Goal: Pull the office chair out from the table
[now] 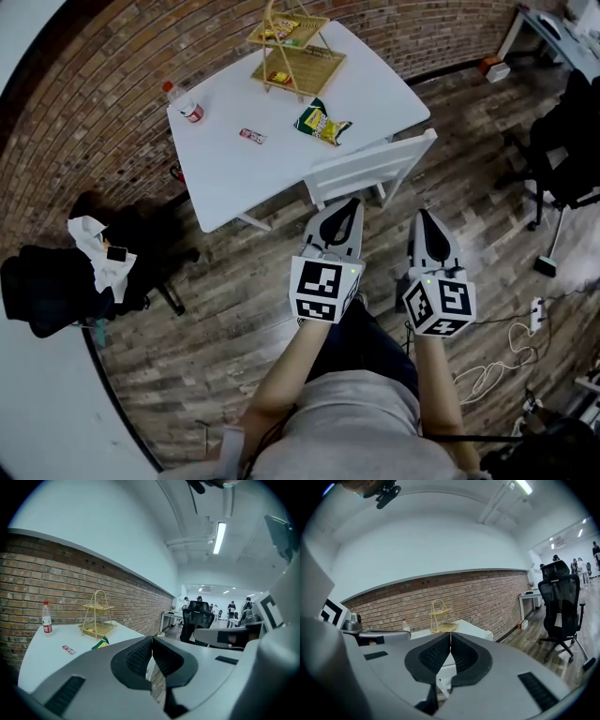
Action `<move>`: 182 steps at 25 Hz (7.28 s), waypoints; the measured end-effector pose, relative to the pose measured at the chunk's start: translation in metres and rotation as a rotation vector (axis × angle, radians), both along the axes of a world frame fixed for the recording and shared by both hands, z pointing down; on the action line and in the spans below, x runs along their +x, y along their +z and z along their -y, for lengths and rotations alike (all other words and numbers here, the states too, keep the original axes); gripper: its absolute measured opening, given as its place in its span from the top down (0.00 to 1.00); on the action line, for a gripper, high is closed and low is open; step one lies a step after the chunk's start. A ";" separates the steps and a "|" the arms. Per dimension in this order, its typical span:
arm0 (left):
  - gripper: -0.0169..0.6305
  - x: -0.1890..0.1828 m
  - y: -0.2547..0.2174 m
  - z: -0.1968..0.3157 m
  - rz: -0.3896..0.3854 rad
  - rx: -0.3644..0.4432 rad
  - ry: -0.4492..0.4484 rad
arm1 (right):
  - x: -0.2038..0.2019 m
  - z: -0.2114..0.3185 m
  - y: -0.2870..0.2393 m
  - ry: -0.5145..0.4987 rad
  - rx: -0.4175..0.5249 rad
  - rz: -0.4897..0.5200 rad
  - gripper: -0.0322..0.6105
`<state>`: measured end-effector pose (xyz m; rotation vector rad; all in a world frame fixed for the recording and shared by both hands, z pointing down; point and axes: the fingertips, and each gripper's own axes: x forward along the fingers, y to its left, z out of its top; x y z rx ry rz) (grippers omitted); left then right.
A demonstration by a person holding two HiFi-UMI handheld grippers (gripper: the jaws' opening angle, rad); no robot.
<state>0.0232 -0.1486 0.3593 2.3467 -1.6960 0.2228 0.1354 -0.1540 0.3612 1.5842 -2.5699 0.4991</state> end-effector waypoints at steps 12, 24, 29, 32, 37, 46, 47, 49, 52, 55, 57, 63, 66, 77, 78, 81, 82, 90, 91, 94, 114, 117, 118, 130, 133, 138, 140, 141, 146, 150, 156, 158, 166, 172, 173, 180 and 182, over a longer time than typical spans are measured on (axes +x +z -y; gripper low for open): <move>0.95 -0.017 0.016 0.027 0.037 -0.042 -0.052 | -0.002 0.035 0.011 -0.031 -0.024 0.006 0.93; 0.95 -0.027 0.034 0.093 0.125 -0.077 0.033 | -0.023 0.113 0.022 -0.073 -0.034 -0.066 0.93; 0.95 -0.030 0.058 0.116 0.267 -0.137 0.117 | -0.040 0.145 0.035 -0.122 -0.063 -0.130 0.93; 0.95 -0.029 0.069 0.131 0.291 -0.180 0.145 | -0.048 0.161 0.044 -0.154 -0.080 -0.169 0.93; 0.95 -0.022 0.078 0.154 0.296 -0.207 0.229 | -0.061 0.186 0.060 -0.198 -0.111 -0.229 0.92; 0.95 -0.028 0.103 0.171 0.351 -0.301 0.329 | -0.095 0.204 0.080 -0.432 -0.143 -0.340 0.92; 0.95 -0.029 0.104 0.173 0.351 -0.308 0.337 | -0.096 0.205 0.082 -0.452 -0.150 -0.349 0.92; 0.95 -0.029 0.106 0.176 0.375 -0.310 0.363 | -0.097 0.207 0.084 -0.479 -0.152 -0.374 0.92; 0.95 -0.027 0.110 0.179 0.439 -0.315 0.399 | -0.097 0.209 0.084 -0.514 -0.157 -0.402 0.92; 0.93 -0.022 0.114 0.179 0.447 -0.335 0.429 | -0.100 0.207 0.083 -0.565 -0.173 -0.419 0.92; 0.81 -0.020 0.117 0.178 0.432 -0.360 0.441 | -0.103 0.204 0.084 -0.618 -0.181 -0.432 0.92; 0.74 -0.017 0.131 0.176 0.508 -0.404 0.492 | -0.114 0.198 0.094 -0.811 -0.148 -0.527 0.72; 0.71 -0.015 0.139 0.175 0.585 -0.432 0.523 | -0.116 0.190 0.103 -0.929 -0.134 -0.611 0.71; 0.68 -0.001 0.171 0.168 0.704 -0.581 0.638 | -0.102 0.176 0.163 -1.342 0.065 -1.162 0.57; 0.68 -0.001 0.172 0.169 0.719 -0.582 0.635 | -0.102 0.176 0.166 -1.359 0.080 -1.197 0.57; 0.68 0.000 0.174 0.173 0.743 -0.590 0.634 | -0.099 0.176 0.175 -1.400 0.096 -1.275 0.57; 0.68 0.001 0.176 0.173 0.738 -0.597 0.639 | -0.097 0.176 0.178 -1.413 0.101 -1.293 0.57; 0.68 -0.002 0.198 0.167 0.777 -0.649 0.661 | -0.096 0.176 0.197 -1.473 0.115 -1.346 0.58; 0.68 -0.002 0.200 0.166 0.772 -0.655 0.659 | -0.098 0.174 0.198 -1.480 0.115 -1.338 0.59; 0.70 -0.003 0.205 0.165 0.795 -0.652 0.652 | -0.100 0.172 0.201 -1.488 0.151 -1.340 0.72; 0.83 -0.009 0.204 0.170 0.843 -0.624 0.591 | -0.097 0.179 0.204 -1.404 0.114 -1.350 0.79; 0.84 -0.009 0.205 0.170 0.842 -0.627 0.588 | -0.097 0.180 0.203 -1.394 0.118 -1.346 0.79; 0.84 -0.008 0.204 0.171 0.842 -0.627 0.588 | -0.097 0.180 0.203 -1.394 0.116 -1.345 0.79; 0.84 -0.007 0.205 0.166 0.865 -0.659 0.574 | -0.100 0.171 0.197 -1.424 0.072 -1.295 0.80; 0.84 -0.001 0.206 0.153 0.873 -0.664 0.585 | -0.094 0.158 0.197 -1.437 0.060 -1.287 0.80; 0.84 0.008 0.206 0.127 0.877 -0.680 0.591 | -0.084 0.131 0.196 -1.455 0.053 -1.268 0.81; 0.84 0.012 0.206 0.116 0.877 -0.673 0.591 | -0.080 0.120 0.196 -1.453 0.050 -1.265 0.81; 0.84 0.015 0.206 0.110 0.875 -0.668 0.592 | -0.077 0.114 0.197 -1.451 0.046 -1.265 0.81; 0.84 0.029 0.206 0.075 0.872 -0.660 0.613 | -0.063 0.080 0.197 -1.440 0.023 -1.269 0.81; 0.84 0.041 0.206 0.041 0.873 -0.653 0.643 | -0.048 0.046 0.199 -1.421 -0.013 -1.274 0.81; 0.84 0.051 0.206 -0.004 0.883 -0.643 0.664 | -0.038 0.001 0.199 -1.392 -0.027 -1.271 0.81; 0.84 0.055 0.206 -0.016 0.884 -0.641 0.668 | -0.030 -0.010 0.202 -1.385 -0.037 -1.288 0.81; 0.84 0.063 0.206 -0.051 0.883 -0.658 0.696 | -0.022 -0.046 0.200 -1.390 -0.065 -1.277 0.81; 0.84 0.066 0.205 -0.065 0.884 -0.656 0.687 | -0.017 -0.060 0.202 -1.380 -0.071 -1.274 0.82; 0.84 0.067 0.205 -0.068 0.887 -0.659 0.687 | -0.016 -0.063 0.202 -1.378 -0.070 -1.274 0.81; 0.84 0.077 0.205 -0.091 0.892 -0.675 0.683 | -0.008 -0.085 0.199 -1.396 -0.062 -1.252 0.82; 0.84 0.081 0.204 -0.100 0.891 -0.677 0.683 | -0.004 -0.094 0.198 -1.411 -0.062 -1.246 0.82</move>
